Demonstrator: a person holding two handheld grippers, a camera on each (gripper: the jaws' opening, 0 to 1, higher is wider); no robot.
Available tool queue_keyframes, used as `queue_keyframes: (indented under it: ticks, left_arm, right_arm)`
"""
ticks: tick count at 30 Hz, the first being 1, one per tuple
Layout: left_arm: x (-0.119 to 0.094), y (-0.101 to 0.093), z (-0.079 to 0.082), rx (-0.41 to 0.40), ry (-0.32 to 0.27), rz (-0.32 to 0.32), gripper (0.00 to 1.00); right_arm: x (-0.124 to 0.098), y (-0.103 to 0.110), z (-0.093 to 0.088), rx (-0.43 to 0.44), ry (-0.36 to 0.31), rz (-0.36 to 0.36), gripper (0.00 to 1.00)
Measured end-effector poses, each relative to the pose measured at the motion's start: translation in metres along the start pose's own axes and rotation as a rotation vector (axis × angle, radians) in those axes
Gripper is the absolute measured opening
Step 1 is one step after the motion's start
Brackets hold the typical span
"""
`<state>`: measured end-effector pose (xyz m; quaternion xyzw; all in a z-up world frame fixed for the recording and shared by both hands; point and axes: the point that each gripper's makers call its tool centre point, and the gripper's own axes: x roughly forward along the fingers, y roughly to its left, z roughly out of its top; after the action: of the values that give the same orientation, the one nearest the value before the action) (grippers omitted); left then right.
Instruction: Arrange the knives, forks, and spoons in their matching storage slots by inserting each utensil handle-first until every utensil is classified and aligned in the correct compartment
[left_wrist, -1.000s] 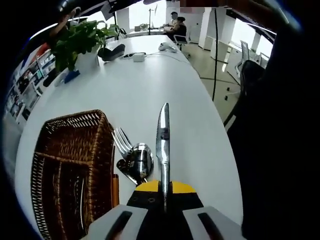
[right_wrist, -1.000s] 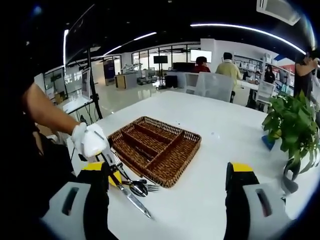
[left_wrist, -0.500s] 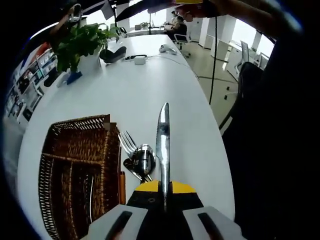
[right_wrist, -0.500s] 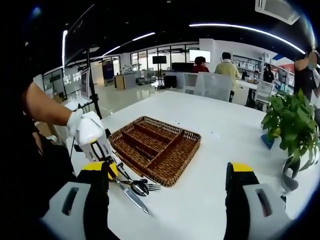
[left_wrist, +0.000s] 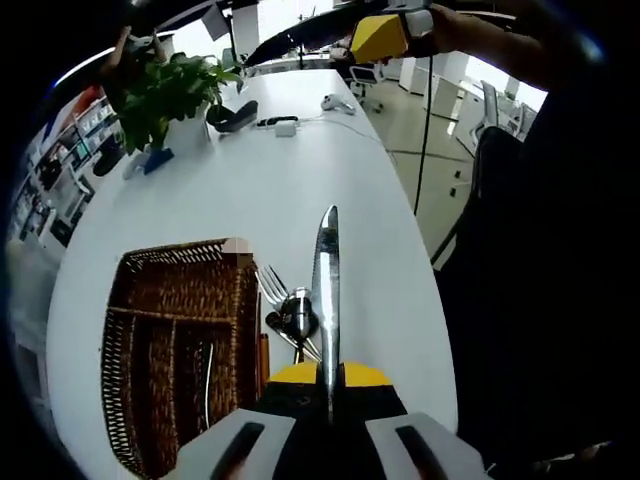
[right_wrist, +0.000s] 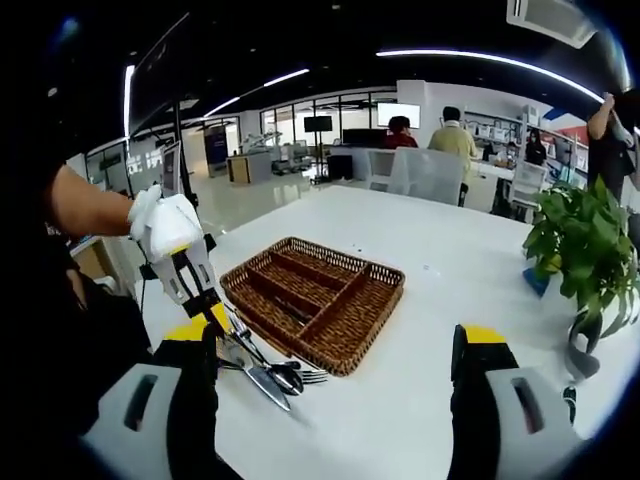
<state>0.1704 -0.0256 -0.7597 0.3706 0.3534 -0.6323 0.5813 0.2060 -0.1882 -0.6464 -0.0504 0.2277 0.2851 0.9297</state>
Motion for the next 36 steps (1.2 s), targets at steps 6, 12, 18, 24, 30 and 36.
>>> queue_keyframes:
  ticks: [6,12,18,24,30,36]
  left_arm:
    - [-0.014,0.000,0.003,-0.003,0.018,0.000,0.01]
    - [-0.031,-0.001,0.006,0.003,0.029,0.007,0.02]
    - [-0.047,0.004,0.008,0.012,0.024,0.029,0.02]
    - [-0.060,0.005,0.005,0.029,0.042,0.047,0.02]
    - [-0.073,0.004,0.007,0.035,0.052,0.056,0.02]
    - [-0.085,0.002,0.005,0.054,0.050,0.070,0.02]
  right_arm:
    - [-0.002,0.001,0.002,-0.003,-0.007,-0.002,0.99]
    - [-0.005,0.001,0.008,-0.006,-0.021,-0.004,0.99]
    - [-0.006,0.002,0.012,-0.007,-0.030,-0.006,0.99]
    - [-0.009,0.006,0.016,-0.009,-0.046,-0.014,0.99]
    - [-0.011,0.008,0.018,-0.003,-0.057,-0.022,0.99]
    - [-0.012,0.011,0.025,-0.007,-0.079,-0.028,0.99]
